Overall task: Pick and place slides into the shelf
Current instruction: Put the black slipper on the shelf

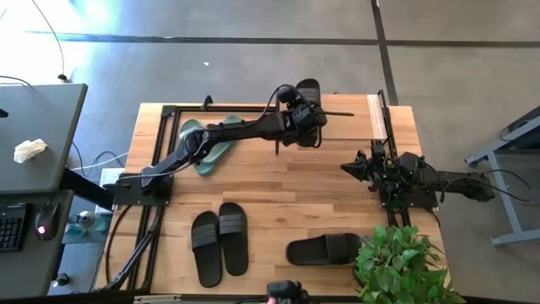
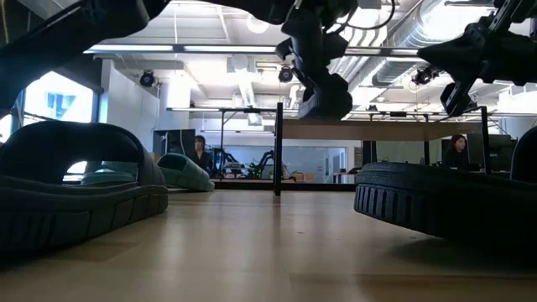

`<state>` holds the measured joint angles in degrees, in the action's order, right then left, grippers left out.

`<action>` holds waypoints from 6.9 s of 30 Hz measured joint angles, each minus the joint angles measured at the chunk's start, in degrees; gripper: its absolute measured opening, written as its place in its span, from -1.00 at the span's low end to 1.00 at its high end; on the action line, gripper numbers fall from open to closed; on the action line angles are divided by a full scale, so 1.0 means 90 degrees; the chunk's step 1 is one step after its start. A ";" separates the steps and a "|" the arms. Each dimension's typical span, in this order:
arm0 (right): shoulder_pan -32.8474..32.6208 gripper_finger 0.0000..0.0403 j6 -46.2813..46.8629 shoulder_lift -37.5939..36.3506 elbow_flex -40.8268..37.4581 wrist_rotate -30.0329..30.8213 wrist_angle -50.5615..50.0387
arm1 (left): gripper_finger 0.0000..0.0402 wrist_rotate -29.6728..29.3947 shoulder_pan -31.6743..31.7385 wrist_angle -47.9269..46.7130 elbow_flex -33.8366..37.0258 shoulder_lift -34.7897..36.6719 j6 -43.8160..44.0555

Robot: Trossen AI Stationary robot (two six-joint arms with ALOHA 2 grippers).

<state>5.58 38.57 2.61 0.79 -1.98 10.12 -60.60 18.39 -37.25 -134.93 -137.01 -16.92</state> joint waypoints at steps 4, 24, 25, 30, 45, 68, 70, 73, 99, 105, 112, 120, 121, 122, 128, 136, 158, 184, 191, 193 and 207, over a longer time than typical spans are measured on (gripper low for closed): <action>0.0002 -1.00 0.0000 0.0000 -0.0001 0.0000 0.0001 | -1.00 0.0132 0.0021 -0.0373 0.0000 0.0000 0.0301; 0.0002 -1.00 0.0000 0.0000 -0.0001 0.0000 0.0001 | -0.87 0.0647 0.0046 -0.0603 0.0000 0.0005 0.0621; 0.0000 -1.00 0.0000 0.0000 -0.0001 0.0000 0.0000 | -0.85 0.0675 0.0053 -0.0601 0.0000 0.0005 0.0621; 0.0001 -1.00 0.0000 0.0000 -0.0001 -0.0024 0.0001 | -0.68 0.0817 0.0083 -0.0600 0.0000 0.0010 0.0636; 0.0002 -1.00 0.0000 0.0000 -0.0001 -0.0168 0.0001 | -0.18 0.0804 0.0211 -0.0637 0.0000 0.0010 0.1032; 0.0001 -1.00 -0.0002 -0.0002 -0.0001 -0.0168 -0.0033 | -0.05 0.0794 -0.0207 -0.1075 -0.0004 0.0232 0.1075; 0.0000 -1.00 -0.0002 -0.0001 -0.0001 -0.0170 -0.0050 | -0.05 0.0817 -0.0261 -0.1365 -0.0002 0.0355 0.1080; 0.0002 -1.00 -0.0002 -0.0005 -0.0001 -0.0170 -0.0090 | -0.05 0.0846 -0.0413 -0.1692 -0.0005 0.0546 0.1082; 0.0000 -1.00 0.0012 -0.0002 0.0001 -0.0573 -0.0211 | -0.05 0.8455 -0.2379 -0.4174 0.0007 0.1805 -0.0223; 0.0000 -1.00 0.0000 0.0010 0.0001 -0.0621 -0.0601 | -0.05 0.8452 -0.2685 -0.3680 -0.0004 0.1352 -0.0354; 0.0002 -1.00 -0.0004 0.0004 0.0001 -0.0526 -0.0995 | -0.22 0.8276 -0.2646 -0.3290 0.0000 0.0805 -0.0585; 0.0002 -1.00 0.0197 0.0005 0.0001 -0.0316 -0.1034 | -0.53 0.7845 -0.2737 -0.2605 0.0002 0.0216 -0.0709; 0.0001 -1.00 0.0271 0.0005 0.0001 -0.0272 -0.1047 | -0.55 0.7715 -0.2784 -0.2594 0.0002 0.0181 -0.0787; 0.0002 -1.00 0.0313 0.0005 0.0001 -0.0245 -0.1051 | -0.57 0.7623 -0.2818 -0.2514 0.0002 0.0133 -0.0847; 0.0001 -1.00 0.0165 0.0005 0.0001 -0.0004 -0.1086 | -0.60 0.7255 -0.3069 -0.1829 0.0000 -0.0175 -0.1457; 0.0002 -1.00 -0.0011 0.0005 0.0001 0.0253 -0.1111 | -0.60 0.6859 -0.3337 -0.0521 0.0002 -0.0734 -0.2666; 0.0000 -1.00 -0.0338 0.0005 0.0001 0.0267 -0.1104 | -0.60 0.5443 -0.3296 -0.0069 0.0000 -0.1112 -0.2582; 0.0000 -1.00 -0.0338 0.0005 0.0001 0.0267 -0.1104 | -0.10 0.5851 -0.3295 -0.0077 0.0002 -0.1103 -0.0634; 0.0000 -1.00 -0.0338 0.0005 0.0001 0.0267 -0.1104 | 0.25 0.5735 -0.3295 0.0205 -0.0006 -0.1205 -0.1233; 0.0002 -1.00 -0.0338 0.0005 0.0001 0.0267 -0.1104 | 0.27 0.5765 -0.3295 0.0176 0.0015 -0.1260 -0.1417; 0.0002 -1.00 -0.0338 0.0002 0.0001 0.0267 -0.1104 | -0.13 0.5573 -0.3298 0.1175 0.0000 -0.1562 -0.1451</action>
<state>5.60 35.52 2.63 0.80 0.43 0.19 -10.45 -11.29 -26.68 -134.93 -151.06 -29.99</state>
